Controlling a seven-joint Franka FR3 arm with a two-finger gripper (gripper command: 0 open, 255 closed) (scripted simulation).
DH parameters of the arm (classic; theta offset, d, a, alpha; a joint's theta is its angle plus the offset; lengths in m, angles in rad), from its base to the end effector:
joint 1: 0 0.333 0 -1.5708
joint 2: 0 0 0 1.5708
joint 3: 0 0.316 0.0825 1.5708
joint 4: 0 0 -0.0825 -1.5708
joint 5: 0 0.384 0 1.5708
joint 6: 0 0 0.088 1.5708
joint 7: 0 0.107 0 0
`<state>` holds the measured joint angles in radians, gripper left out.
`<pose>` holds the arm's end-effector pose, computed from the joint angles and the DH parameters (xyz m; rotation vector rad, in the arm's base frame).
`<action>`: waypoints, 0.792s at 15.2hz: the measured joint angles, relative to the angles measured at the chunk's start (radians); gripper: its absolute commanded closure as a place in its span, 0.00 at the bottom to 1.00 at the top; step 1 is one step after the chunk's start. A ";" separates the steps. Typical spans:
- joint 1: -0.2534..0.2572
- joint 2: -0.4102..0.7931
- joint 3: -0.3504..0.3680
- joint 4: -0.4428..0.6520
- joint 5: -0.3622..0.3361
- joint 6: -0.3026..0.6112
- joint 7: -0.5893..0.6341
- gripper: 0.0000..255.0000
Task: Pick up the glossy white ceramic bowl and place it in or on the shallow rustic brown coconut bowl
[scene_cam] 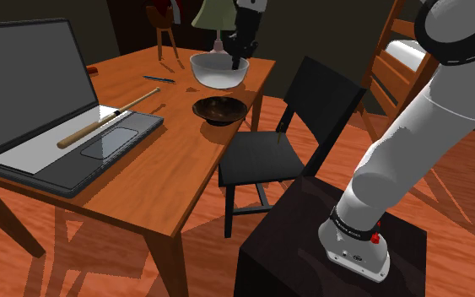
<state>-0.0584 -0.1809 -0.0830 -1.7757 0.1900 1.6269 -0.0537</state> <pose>0.4989 -0.0554 0.6296 -2.9366 0.1385 -0.0752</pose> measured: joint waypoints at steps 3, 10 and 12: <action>-0.003 -0.002 -0.005 -0.035 0.000 0.031 -0.015 1.00; -0.002 -0.018 -0.001 -0.144 0.001 0.122 -0.028 1.00; -0.003 -0.019 -0.002 -0.172 0.002 0.149 -0.034 1.00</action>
<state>-0.0612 -0.2001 -0.0847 -1.9481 0.1920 1.7758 -0.0879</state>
